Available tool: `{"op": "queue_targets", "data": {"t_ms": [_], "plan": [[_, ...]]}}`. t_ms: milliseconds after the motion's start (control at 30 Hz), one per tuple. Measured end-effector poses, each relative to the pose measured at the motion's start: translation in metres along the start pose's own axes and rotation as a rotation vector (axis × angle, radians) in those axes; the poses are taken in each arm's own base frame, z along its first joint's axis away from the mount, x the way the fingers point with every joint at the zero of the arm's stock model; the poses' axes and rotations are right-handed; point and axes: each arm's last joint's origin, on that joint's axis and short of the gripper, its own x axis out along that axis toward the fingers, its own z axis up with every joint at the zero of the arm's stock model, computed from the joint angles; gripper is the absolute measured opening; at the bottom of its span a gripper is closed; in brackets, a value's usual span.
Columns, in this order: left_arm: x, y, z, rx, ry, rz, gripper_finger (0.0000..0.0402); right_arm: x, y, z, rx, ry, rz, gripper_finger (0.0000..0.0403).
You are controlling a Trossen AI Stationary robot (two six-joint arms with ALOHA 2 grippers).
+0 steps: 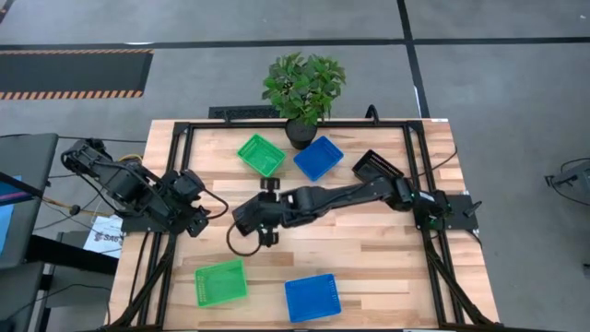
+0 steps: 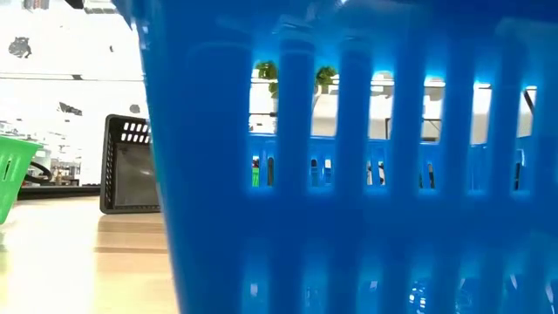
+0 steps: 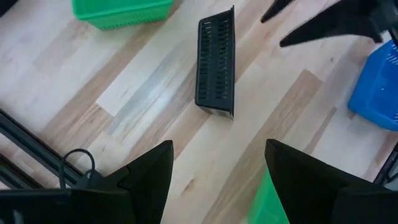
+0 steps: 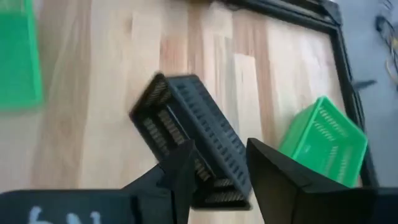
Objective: Stack baskets by color
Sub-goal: Stack the bottom black basket on the top black basket
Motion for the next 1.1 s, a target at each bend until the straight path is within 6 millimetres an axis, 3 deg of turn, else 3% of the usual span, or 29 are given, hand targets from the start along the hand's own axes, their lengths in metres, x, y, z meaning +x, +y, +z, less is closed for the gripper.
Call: {"op": "queue_targets", "data": {"t_ms": [267,433,733,833,1100], "plan": [[0.000,0.000,0.000,-0.009,0.000,0.000,0.0242,0.029,-0.008,-0.008,-0.160,0.030,0.076,0.0226],[0.000,0.000,0.000,-0.021,-0.007,0.004,0.0242,0.048,-0.007,-0.013,-0.263,0.043,0.087,0.0234],[0.000,0.000,0.000,-0.045,-0.012,0.005,0.0242,0.087,0.000,-0.031,-0.335,0.138,0.069,0.0217],[0.000,0.000,0.000,-0.048,-0.013,0.006,0.0242,0.090,-0.002,-0.033,-0.335,0.159,0.020,0.0205],[0.000,0.000,0.000,-0.061,-0.014,0.006,0.0242,0.093,-0.014,-0.032,-0.315,0.149,-0.022,0.0109]]}}
